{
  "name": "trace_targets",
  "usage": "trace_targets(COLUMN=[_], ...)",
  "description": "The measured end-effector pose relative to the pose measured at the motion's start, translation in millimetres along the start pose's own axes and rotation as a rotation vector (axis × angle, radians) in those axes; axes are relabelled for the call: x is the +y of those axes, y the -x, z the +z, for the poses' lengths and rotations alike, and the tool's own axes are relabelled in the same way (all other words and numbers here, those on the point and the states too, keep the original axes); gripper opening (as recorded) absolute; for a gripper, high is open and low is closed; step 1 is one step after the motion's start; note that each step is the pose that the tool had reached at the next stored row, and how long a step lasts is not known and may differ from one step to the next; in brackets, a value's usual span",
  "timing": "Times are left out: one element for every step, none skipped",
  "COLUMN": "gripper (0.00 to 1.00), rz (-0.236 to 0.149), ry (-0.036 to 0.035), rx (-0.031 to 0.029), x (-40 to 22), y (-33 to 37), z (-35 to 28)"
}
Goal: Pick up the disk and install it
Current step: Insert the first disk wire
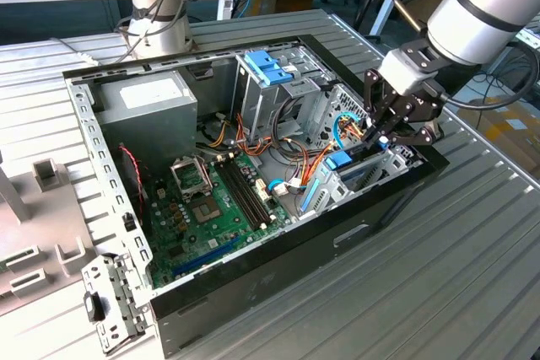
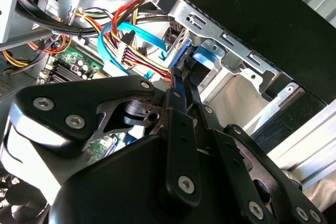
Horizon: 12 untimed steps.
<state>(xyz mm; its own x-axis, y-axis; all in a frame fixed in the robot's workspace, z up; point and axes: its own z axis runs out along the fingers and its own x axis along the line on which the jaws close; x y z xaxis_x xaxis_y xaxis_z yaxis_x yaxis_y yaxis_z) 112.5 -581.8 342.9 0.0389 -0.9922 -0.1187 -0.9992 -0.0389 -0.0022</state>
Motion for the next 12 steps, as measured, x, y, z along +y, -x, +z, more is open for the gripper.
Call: trace_targets(gripper=[0.17,0.17,0.17,0.17,0.17,0.17,0.17,0.17,0.17,0.17,0.17,0.17], rz=[0.0,0.0,0.0,0.0,0.0,0.0,0.0,0.0,0.0,0.0,0.0,0.0], ry=[0.0,0.0,0.0,-0.0001,-0.0001,-0.0001,-0.0001,-0.0002,-0.0002,-0.0002,-0.0002,-0.0002], rx=[-0.0013,-0.0017,-0.0022,-0.0026,-0.0028,-0.0035,-0.0045,-0.0055,-0.006,-0.006,-0.006,-0.006], x=[0.0,0.0,0.0,0.0,0.0,0.0,0.0,0.0,0.0,0.0,0.0,0.0], y=[0.0,0.3,0.4,0.5,0.7,0.8,0.9,0.9,1.0,1.0,1.0,1.0], z=[-0.6,-2.5,-3.7,-4.6,-5.5,-7.0,-7.7,-8.0,-8.0,-8.1,-8.1,-8.1])
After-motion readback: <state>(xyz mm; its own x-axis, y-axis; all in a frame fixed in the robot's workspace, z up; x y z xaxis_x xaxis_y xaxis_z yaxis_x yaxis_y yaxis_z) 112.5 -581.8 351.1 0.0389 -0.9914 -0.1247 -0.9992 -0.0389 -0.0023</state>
